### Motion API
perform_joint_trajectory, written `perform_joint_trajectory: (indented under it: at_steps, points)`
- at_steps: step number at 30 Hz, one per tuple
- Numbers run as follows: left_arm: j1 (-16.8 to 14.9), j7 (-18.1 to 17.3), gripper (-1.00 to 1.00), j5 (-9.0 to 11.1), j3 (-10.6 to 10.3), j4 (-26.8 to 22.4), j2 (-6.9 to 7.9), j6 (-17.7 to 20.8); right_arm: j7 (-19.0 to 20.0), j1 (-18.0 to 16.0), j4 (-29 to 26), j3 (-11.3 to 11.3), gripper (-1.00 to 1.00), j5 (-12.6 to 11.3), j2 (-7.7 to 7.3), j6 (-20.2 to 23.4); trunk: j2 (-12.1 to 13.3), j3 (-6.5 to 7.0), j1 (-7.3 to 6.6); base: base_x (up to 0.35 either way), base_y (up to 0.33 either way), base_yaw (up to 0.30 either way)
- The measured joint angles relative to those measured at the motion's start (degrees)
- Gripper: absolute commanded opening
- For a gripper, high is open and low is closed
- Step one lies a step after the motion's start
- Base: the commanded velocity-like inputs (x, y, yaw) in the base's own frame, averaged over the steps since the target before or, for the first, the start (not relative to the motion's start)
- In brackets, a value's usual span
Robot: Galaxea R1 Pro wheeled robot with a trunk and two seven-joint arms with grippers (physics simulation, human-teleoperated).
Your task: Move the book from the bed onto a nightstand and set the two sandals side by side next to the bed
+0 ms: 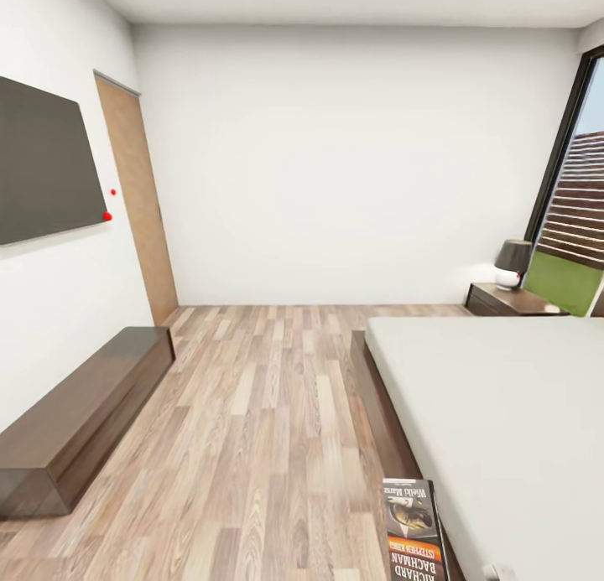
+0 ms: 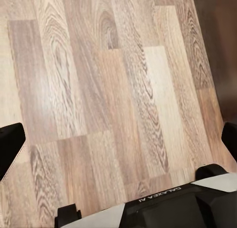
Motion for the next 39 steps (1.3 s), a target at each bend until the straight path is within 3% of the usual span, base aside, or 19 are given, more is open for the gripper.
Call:
perform_joint_trajectory:
  at_steps: [34, 39]
  points:
    - [0.02, 0.01, 1.0, 0.0, 0.0, 0.0, 0.0, 0.0, 0.0, 0.0, 0.01, 0.02, -1.0, 0.06, 0.0, 0.05, 0.0, 0.0, 0.0, 0.325, 0.0, 0.0]
    - [0.02, -0.02, 1.0, -0.02, -0.05, 0.0, -0.55, 0.0, -0.06, 0.0, 0.05, 0.01, -1.0, 0.09, 0.0, 0.06, 0.01, 0.0, 0.0, 0.325, 0.0, 0.0]
